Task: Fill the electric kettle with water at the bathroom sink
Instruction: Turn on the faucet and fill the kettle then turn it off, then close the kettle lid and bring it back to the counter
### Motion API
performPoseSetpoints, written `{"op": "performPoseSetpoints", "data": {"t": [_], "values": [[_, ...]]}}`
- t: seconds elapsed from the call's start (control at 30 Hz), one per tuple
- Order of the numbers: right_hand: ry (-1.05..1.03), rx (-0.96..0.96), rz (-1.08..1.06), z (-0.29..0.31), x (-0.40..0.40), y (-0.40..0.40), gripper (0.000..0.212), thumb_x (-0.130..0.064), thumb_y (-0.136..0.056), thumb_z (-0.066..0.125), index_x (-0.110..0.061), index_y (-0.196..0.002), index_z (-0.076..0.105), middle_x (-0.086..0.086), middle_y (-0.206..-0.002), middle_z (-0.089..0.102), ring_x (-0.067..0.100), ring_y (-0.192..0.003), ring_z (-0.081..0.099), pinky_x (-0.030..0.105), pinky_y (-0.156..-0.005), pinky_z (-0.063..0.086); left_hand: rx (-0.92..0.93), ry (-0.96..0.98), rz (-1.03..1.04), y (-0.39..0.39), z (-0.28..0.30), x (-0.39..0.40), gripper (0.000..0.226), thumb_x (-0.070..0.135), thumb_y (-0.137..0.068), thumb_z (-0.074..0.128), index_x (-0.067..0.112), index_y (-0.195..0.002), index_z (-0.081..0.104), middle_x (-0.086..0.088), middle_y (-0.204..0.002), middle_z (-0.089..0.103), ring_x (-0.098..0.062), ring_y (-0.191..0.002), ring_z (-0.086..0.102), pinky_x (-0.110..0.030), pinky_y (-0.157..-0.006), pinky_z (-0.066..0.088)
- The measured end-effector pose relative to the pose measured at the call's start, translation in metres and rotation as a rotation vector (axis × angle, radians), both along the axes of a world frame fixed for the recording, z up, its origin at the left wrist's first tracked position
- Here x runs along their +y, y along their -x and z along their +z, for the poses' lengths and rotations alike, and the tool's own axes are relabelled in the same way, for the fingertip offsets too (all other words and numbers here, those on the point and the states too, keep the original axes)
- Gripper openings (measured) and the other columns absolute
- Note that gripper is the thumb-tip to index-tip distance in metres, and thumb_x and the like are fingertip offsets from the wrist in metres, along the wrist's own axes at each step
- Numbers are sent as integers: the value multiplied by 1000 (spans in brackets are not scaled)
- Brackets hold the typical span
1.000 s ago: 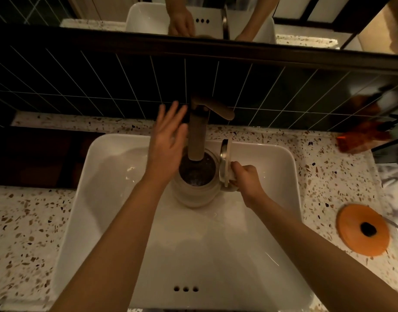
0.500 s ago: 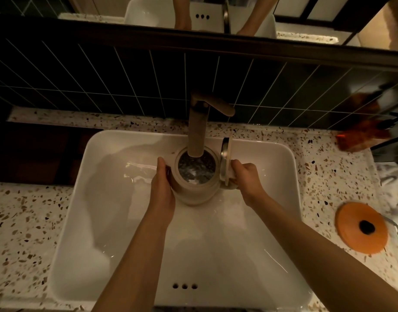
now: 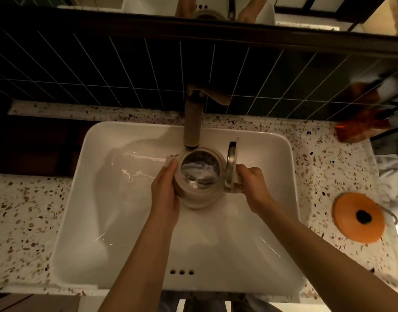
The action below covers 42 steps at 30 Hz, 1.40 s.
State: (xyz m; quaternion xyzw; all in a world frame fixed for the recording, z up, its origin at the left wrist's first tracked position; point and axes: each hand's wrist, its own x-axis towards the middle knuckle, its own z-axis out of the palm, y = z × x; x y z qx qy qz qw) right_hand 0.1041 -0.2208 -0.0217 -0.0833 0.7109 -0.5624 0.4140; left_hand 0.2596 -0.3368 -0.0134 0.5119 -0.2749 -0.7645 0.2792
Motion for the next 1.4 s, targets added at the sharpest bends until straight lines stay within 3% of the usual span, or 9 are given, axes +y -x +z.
{"op": "performPoseSetpoints", "data": {"t": [0.2,0.33,0.4,0.53,0.63,0.77,0.87,1.17,1.4], "values": [[9,83,35,16,39,-9,49,-23,-92,49,-17,-47,68,-2,-46,63,7,-47,64,17,-52,52,-21,72,-67,-8,18,33,35,28,-95,57,9,-123,68,-13,-122,70,-26,-117,63,-41,-103,47],[56,46,-3,35,66,-6,53,-32,-86,55,19,-74,64,27,-64,58,26,-58,63,26,-55,56,-26,119,-76,-6,36,57,39,30,-92,61,8,-123,67,-16,-125,68,-27,-119,61,-41,-105,44],[83,47,-19,48,83,-3,50,-30,-89,55,16,-74,66,33,-67,60,32,-64,64,34,-59,58,-12,138,-78,-3,48,71,38,31,-91,63,10,-122,69,-11,-121,71,-23,-115,64,-41,-105,45],[123,35,-47,77,123,6,52,-22,-94,56,23,-68,58,19,-55,63,23,-53,65,25,-52,55,55,184,-95,7,74,108,49,38,-82,68,9,-121,69,-12,-120,71,-23,-114,65,-41,-103,47],[172,14,-21,94,158,12,43,-20,-94,56,7,-63,65,3,-48,67,11,-45,66,19,-48,53,102,183,-69,14,90,141,63,43,-66,76,9,-119,70,-13,-119,72,-23,-113,66,-38,-99,48],[214,-25,5,113,205,16,68,-43,-73,66,24,-73,57,23,-61,60,22,-51,62,20,-49,53,69,177,-95,19,98,188,66,49,-65,76,10,-118,71,-10,-116,73,-21,-110,67,-34,-95,50],[194,-4,13,119,237,17,79,-47,-70,66,30,-78,49,22,-65,52,21,-51,56,20,-49,51,56,155,-90,20,99,221,58,47,-70,72,9,-114,73,-12,-113,74,-23,-109,68,-32,-88,52],[155,-61,45,112,286,10,59,-45,-70,63,15,-65,64,5,-51,63,9,-47,63,18,-50,52,-18,191,-138,13,102,272,52,51,-78,66,14,-114,73,-14,-112,74,-27,-105,70,-34,-83,55],[64,25,15,108,290,9,60,-25,-95,56,33,-81,50,52,-76,47,36,-69,51,28,-58,56,-66,233,-205,5,103,271,54,54,-73,71,14,-108,75,-11,-103,76,-24,-98,71,-37,-84,54]]}}
